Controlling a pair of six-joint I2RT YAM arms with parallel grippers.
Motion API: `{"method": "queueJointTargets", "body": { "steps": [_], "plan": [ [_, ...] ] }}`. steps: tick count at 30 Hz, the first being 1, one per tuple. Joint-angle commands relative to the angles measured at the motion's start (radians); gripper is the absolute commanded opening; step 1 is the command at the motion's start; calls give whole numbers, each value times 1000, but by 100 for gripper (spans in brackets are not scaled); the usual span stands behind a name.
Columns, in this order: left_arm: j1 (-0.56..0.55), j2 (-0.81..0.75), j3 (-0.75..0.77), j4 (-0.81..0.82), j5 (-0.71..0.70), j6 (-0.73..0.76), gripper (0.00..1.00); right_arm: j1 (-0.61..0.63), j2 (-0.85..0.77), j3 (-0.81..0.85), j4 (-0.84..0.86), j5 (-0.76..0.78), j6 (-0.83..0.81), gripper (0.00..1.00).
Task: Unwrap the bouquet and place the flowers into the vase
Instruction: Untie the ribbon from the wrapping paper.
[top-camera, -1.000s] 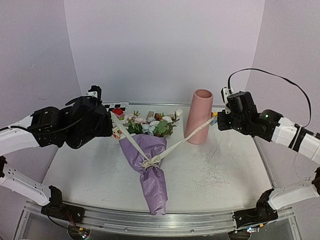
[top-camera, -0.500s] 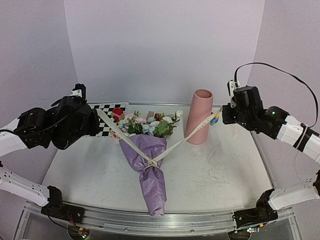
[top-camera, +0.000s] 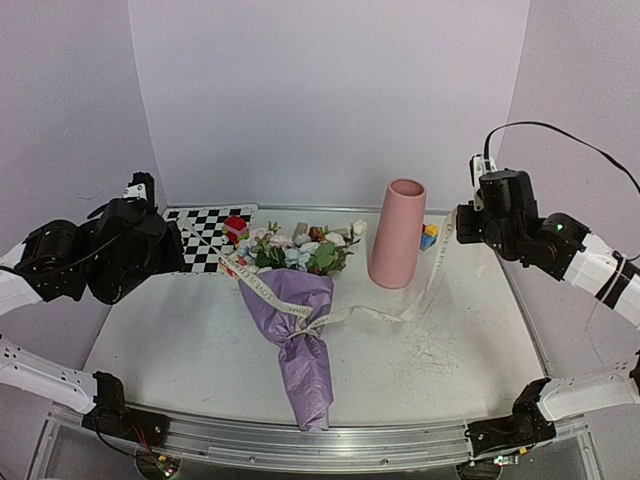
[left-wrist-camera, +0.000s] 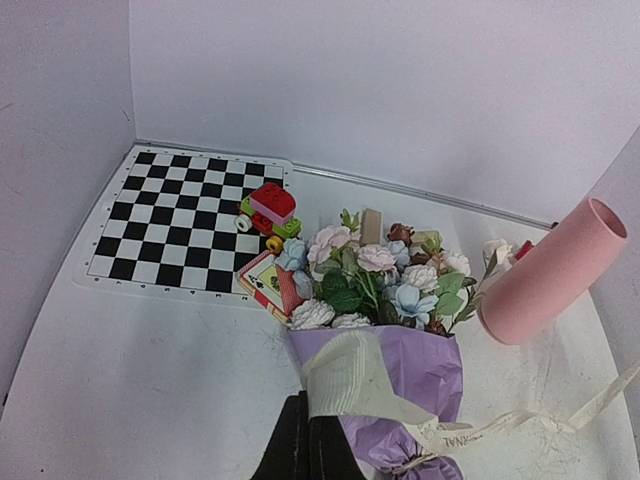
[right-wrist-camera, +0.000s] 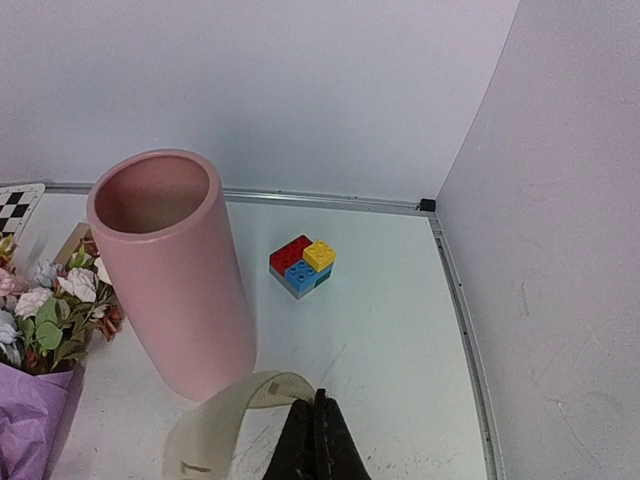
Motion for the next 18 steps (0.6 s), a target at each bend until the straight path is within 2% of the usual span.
{"method": "queueJointTargets", "body": {
  "steps": [1, 8, 14, 18],
  "plan": [
    [5, -21, -12, -24, -28, -31, 0, -5, -30, 9, -1, 40, 18, 0],
    [3, -39, -8, -33, -44, -47, 0, -5, -40, 1, -2, 28, 27, 1],
    [4, -122, -21, -50, -98, -120, 0, -5, -40, -9, -3, 7, 26, 0],
    [3, -171, -43, -50, -110, -152, 11, -5, -43, -18, -1, -10, 28, 3]
  ]
}}
